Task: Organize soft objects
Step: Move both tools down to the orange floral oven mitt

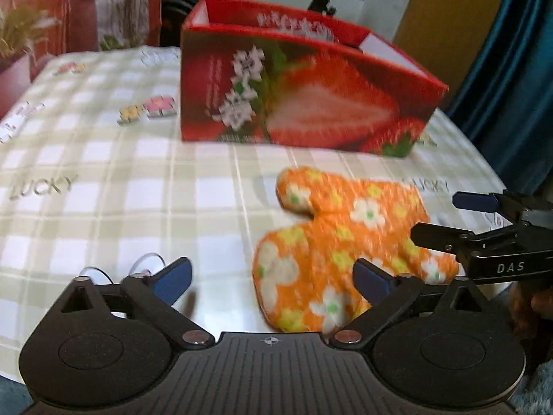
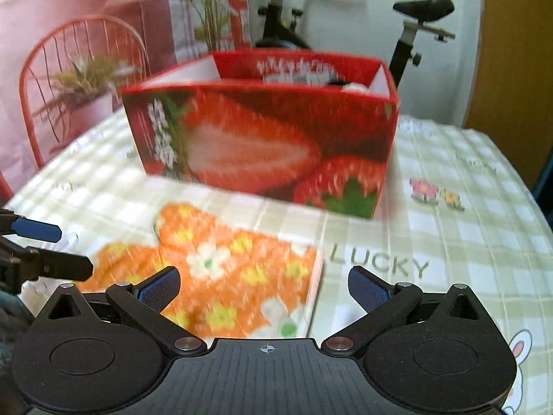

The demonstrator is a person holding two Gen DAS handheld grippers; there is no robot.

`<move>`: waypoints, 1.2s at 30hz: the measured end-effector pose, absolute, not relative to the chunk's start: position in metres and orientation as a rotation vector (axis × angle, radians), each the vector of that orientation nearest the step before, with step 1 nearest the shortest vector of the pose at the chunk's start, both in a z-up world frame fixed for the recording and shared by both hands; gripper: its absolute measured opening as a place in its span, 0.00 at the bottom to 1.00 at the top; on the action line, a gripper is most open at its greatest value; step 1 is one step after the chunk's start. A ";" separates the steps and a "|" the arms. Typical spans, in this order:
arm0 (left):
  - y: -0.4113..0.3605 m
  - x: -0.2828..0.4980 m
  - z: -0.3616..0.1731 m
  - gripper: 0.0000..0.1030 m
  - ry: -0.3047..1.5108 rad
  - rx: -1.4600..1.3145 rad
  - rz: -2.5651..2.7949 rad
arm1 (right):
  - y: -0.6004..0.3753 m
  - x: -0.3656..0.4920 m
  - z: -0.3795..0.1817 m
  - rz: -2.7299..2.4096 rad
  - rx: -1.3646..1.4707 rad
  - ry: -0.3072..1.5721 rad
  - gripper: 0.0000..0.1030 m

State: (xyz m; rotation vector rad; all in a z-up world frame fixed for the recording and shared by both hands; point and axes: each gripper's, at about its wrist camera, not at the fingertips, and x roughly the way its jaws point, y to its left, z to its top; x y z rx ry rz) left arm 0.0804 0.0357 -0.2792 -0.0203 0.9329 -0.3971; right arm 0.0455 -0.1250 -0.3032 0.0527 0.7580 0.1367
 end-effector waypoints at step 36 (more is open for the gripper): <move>0.000 0.157 -0.290 0.65 1.075 0.188 -0.459 | -0.105 0.106 -0.345 0.168 0.002 0.813 1.00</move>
